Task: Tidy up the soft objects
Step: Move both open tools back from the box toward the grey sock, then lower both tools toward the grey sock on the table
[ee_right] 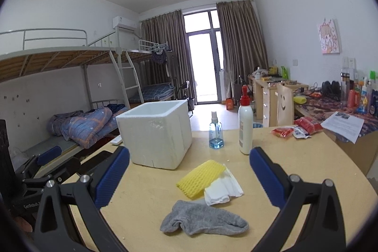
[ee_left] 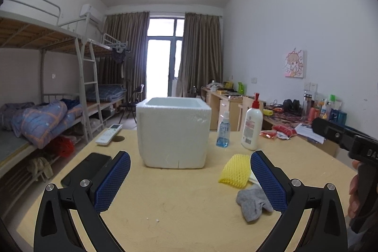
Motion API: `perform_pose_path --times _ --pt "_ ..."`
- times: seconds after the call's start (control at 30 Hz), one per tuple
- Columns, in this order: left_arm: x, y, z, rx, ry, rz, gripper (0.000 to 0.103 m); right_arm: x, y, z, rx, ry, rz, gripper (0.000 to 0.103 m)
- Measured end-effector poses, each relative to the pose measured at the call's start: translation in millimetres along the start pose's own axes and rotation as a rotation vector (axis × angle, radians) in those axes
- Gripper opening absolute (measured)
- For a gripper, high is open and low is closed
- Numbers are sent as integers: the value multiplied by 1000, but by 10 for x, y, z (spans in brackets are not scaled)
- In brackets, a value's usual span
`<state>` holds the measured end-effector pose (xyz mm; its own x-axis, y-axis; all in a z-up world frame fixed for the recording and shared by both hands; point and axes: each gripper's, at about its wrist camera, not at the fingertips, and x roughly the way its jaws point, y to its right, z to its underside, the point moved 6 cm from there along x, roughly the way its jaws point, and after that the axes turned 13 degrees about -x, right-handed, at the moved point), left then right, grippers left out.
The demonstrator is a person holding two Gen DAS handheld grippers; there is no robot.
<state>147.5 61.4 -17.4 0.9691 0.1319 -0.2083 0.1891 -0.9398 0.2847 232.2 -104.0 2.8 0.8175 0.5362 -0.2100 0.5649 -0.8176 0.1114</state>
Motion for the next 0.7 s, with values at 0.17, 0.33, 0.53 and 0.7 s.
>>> perform_pose_path --times 0.17,0.33,0.53,0.7 --pt "24 -19 123 -5 -22 -12 102 -42 -22 118 -13 1 10 103" --pt "18 -51 186 8 7 -50 102 -17 -26 248 -24 -19 2 103" --pt "118 4 273 22 -45 -30 102 19 60 300 -10 -32 9 103" --pt "192 115 313 36 -68 -11 102 29 173 349 -1 -53 29 103"
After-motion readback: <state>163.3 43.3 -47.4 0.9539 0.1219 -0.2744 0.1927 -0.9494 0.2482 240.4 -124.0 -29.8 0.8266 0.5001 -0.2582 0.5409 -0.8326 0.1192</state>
